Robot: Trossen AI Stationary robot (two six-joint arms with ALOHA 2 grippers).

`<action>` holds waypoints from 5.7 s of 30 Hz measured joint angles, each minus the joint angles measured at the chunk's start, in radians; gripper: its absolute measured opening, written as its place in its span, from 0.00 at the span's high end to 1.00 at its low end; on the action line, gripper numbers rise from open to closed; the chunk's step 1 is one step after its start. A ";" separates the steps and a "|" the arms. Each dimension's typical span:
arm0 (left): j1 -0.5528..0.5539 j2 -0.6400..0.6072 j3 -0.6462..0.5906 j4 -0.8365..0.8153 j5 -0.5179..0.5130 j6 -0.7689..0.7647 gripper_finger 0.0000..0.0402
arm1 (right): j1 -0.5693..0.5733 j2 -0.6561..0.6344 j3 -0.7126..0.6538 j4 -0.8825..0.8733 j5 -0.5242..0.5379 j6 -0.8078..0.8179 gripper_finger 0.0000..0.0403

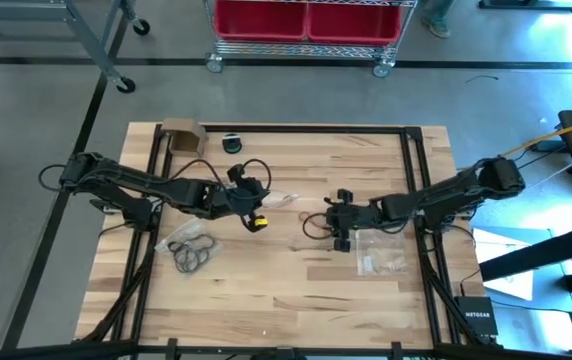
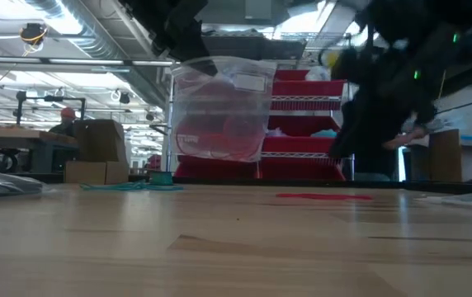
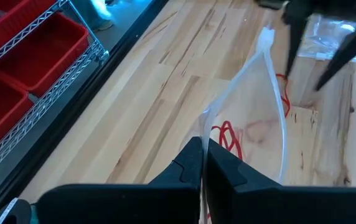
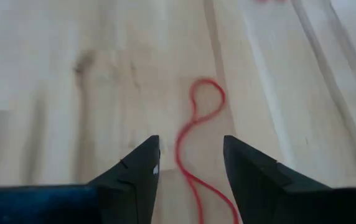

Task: Sort rubber bands
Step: Put the red rubber band into the transparent zip bag

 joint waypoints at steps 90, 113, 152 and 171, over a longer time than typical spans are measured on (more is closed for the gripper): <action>0.011 0.000 0.000 0.018 0.000 -0.046 1.00 | -0.082 0.095 0.413 0.464 0.064 -0.336 1.00; 0.014 0.000 0.000 0.017 0.000 -0.050 1.00 | -0.100 0.095 0.427 0.520 0.052 -0.157 1.00; 0.005 0.000 0.000 0.061 0.000 -0.019 1.00 | -0.107 0.187 0.458 0.399 0.074 -0.186 1.00; 0.014 0.000 0.000 -0.021 0.000 -0.037 1.00 | -0.106 0.116 0.457 0.174 0.068 -0.254 1.00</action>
